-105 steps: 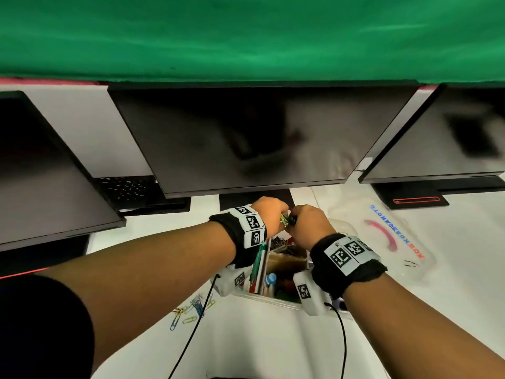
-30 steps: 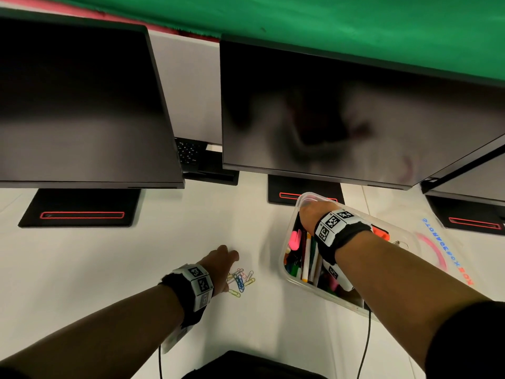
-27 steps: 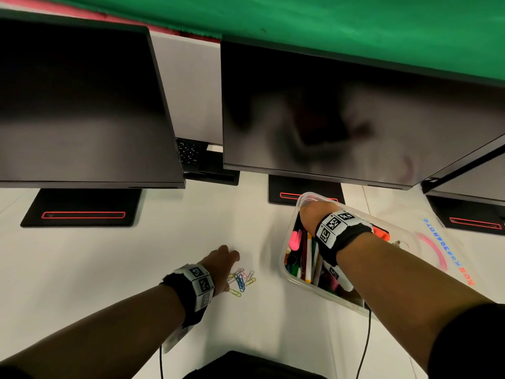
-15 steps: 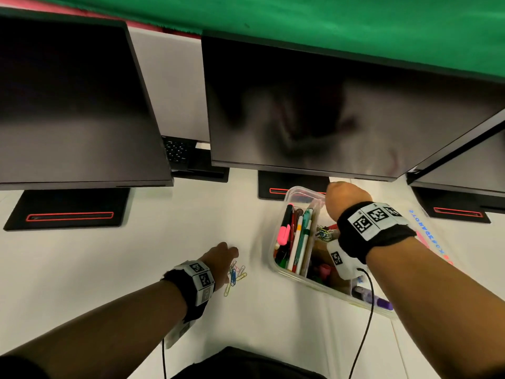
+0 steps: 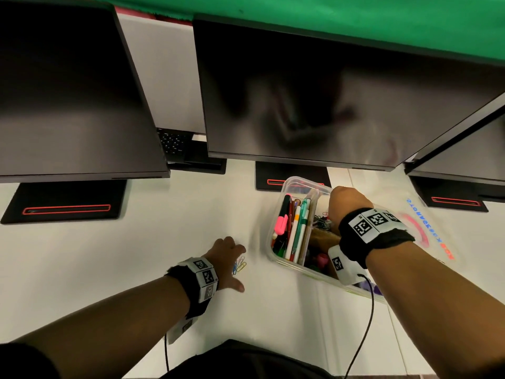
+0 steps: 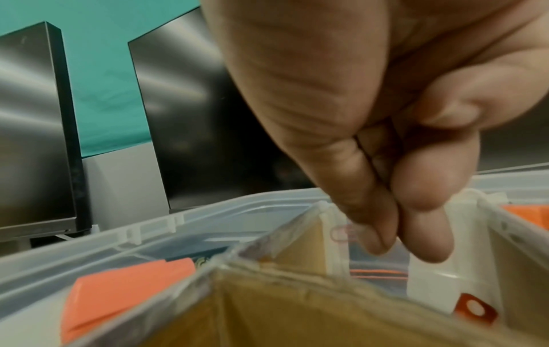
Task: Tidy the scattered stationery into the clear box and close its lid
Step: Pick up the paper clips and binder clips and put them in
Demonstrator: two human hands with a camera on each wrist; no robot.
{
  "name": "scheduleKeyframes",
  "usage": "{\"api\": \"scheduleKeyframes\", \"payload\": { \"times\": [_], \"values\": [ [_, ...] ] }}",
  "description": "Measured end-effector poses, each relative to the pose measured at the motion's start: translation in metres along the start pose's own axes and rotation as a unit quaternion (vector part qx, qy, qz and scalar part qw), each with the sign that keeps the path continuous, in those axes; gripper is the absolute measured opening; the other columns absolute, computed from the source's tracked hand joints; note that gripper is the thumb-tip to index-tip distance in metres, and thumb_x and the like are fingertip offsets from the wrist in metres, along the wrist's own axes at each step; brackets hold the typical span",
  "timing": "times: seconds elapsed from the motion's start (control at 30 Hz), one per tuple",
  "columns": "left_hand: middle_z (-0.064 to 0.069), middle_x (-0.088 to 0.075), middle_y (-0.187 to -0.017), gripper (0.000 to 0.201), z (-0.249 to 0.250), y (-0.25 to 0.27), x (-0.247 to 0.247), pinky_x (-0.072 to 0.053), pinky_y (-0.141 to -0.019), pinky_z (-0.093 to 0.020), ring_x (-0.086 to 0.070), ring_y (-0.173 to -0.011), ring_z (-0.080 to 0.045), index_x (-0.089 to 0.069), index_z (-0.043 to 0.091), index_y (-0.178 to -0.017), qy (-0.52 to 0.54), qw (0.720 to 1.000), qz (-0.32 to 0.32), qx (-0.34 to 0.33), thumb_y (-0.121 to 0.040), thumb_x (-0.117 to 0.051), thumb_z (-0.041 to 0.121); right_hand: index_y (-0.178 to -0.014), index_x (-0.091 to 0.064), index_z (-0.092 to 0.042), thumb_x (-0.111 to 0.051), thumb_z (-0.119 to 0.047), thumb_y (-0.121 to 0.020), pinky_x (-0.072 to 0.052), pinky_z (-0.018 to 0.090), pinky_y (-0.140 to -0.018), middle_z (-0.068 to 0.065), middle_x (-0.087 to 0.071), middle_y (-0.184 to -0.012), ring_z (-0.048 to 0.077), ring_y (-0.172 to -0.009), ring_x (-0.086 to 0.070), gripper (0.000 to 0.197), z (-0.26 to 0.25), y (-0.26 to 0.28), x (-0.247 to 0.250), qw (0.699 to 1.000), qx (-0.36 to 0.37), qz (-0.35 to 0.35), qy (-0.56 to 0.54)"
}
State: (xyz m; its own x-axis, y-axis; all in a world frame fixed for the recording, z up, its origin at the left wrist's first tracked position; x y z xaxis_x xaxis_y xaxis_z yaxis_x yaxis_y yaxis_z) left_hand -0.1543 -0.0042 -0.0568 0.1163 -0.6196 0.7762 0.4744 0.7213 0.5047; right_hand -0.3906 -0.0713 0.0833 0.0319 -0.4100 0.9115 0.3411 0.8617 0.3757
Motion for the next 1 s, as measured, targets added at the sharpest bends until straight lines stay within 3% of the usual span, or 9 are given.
{"api": "scheduleKeyframes", "payload": {
  "times": [0.1,0.2,0.33,0.43,0.53,0.6,0.8,0.9,1.0],
  "values": [
    [-0.003,-0.034,-0.136,0.085,0.007,-0.001,-0.005,-0.041,-0.102,-0.037,-0.032,-0.128,-0.024,-0.032,0.022,-0.141,-0.036,0.999,0.013,-0.023,-0.071,-0.077,0.041,-0.12,-0.052,-0.003,-0.058,-0.013,-0.09,-0.049,0.033,-0.091,0.015,-0.062,-0.118,0.029,-0.108,-0.06,0.033,0.002,-0.003,-0.002,1.0,-0.004,0.001,-0.012],
    [-0.003,-0.039,-0.13,0.06,0.007,-0.005,-0.009,-0.043,-0.098,-0.034,-0.036,-0.122,-0.023,-0.043,0.02,-0.132,-0.023,0.999,0.035,-0.033,-0.08,-0.07,0.031,-0.117,-0.054,-0.003,-0.064,-0.019,-0.086,-0.05,0.033,-0.087,0.014,-0.064,-0.112,0.028,-0.103,-0.062,0.036,0.006,-0.007,-0.007,1.0,-0.008,0.001,-0.02],
    [-0.008,-0.05,-0.117,0.017,0.006,-0.004,-0.011,-0.043,-0.078,-0.031,-0.046,-0.108,-0.025,-0.057,0.01,-0.106,-0.058,0.994,0.053,-0.075,-0.09,-0.055,0.016,-0.114,-0.057,-0.004,-0.065,-0.033,-0.085,-0.049,0.033,-0.078,0.014,-0.065,-0.1,0.025,-0.085,-0.058,0.042,0.013,-0.015,-0.019,0.998,-0.021,-0.023,-0.059],
    [-0.006,-0.051,-0.114,0.013,0.0,-0.005,-0.012,-0.036,-0.067,-0.023,-0.047,-0.106,-0.022,-0.059,0.011,-0.1,-0.046,0.995,0.052,-0.066,-0.091,-0.051,0.011,-0.114,-0.062,-0.004,-0.063,-0.027,-0.086,-0.044,0.03,-0.07,0.011,-0.058,-0.081,0.022,-0.078,-0.051,0.037,0.02,-0.02,-0.026,0.996,-0.028,-0.052,-0.06],
    [-0.001,-0.048,-0.121,0.025,-0.005,-0.004,-0.007,-0.041,-0.084,-0.026,-0.043,-0.114,-0.018,-0.055,0.017,-0.113,0.001,0.997,0.067,-0.044,-0.089,-0.056,0.013,-0.105,-0.064,-0.002,-0.067,-0.025,-0.082,-0.043,0.03,-0.067,0.005,-0.048,-0.064,0.023,-0.075,-0.052,0.033,0.025,-0.024,-0.022,0.998,-0.041,-0.035,-0.031],
    [0.0,-0.045,-0.125,0.037,-0.009,0.001,0.001,-0.043,-0.094,-0.03,-0.041,-0.117,-0.019,-0.049,0.019,-0.121,0.038,0.995,0.089,-0.025,-0.087,-0.06,0.018,-0.104,-0.061,-0.002,-0.066,-0.024,-0.082,-0.042,0.029,-0.068,0.005,-0.047,-0.067,0.022,-0.076,-0.05,0.031,0.018,-0.022,-0.013,0.999,-0.029,-0.011,-0.035],
    [-0.001,-0.039,-0.135,0.075,-0.014,0.005,0.003,-0.036,-0.106,-0.034,-0.036,-0.126,-0.021,-0.037,0.02,-0.136,0.019,0.999,0.038,-0.015,-0.074,-0.074,0.04,-0.09,-0.063,-0.007,-0.06,-0.023,-0.086,-0.043,0.028,-0.071,0.008,-0.06,-0.086,0.022,-0.083,-0.058,0.016,-0.061,0.037,0.031,0.977,0.15,0.037,-0.15],
    [-0.003,-0.043,-0.134,0.066,-0.016,0.005,0.007,-0.035,-0.106,-0.03,-0.041,-0.126,-0.021,-0.042,0.017,-0.134,0.035,0.999,0.011,-0.008,-0.078,-0.072,0.033,-0.08,-0.06,-0.015,-0.062,-0.022,-0.084,-0.04,0.026,-0.071,0.004,-0.061,-0.09,0.017,-0.083,-0.055,0.008,-0.108,0.076,0.015,0.952,0.26,-0.02,-0.16],
    [-0.006,-0.053,-0.124,0.039,-0.03,0.01,0.019,-0.038,-0.097,-0.025,-0.052,-0.116,-0.02,-0.053,0.015,-0.124,0.065,0.997,0.027,0.011,-0.086,-0.063,0.02,-0.103,-0.062,-0.008,-0.057,-0.019,-0.088,-0.042,0.028,-0.081,0.009,-0.061,-0.112,0.023,-0.099,-0.055,0.019,-0.144,0.101,-0.03,0.929,0.349,-0.08,-0.091]
  ]
}}
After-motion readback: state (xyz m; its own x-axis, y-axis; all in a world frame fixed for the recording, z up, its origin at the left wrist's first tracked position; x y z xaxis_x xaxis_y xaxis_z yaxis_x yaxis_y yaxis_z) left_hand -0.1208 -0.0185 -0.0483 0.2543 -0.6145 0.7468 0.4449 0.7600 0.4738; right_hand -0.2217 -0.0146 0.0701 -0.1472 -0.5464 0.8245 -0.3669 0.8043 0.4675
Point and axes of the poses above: each hand's wrist, its own y-axis away from the middle knuckle, its own x-axis out of the back of the hand, z = x × y, the point moved 6 cm from there along -y, towards the middle knuckle
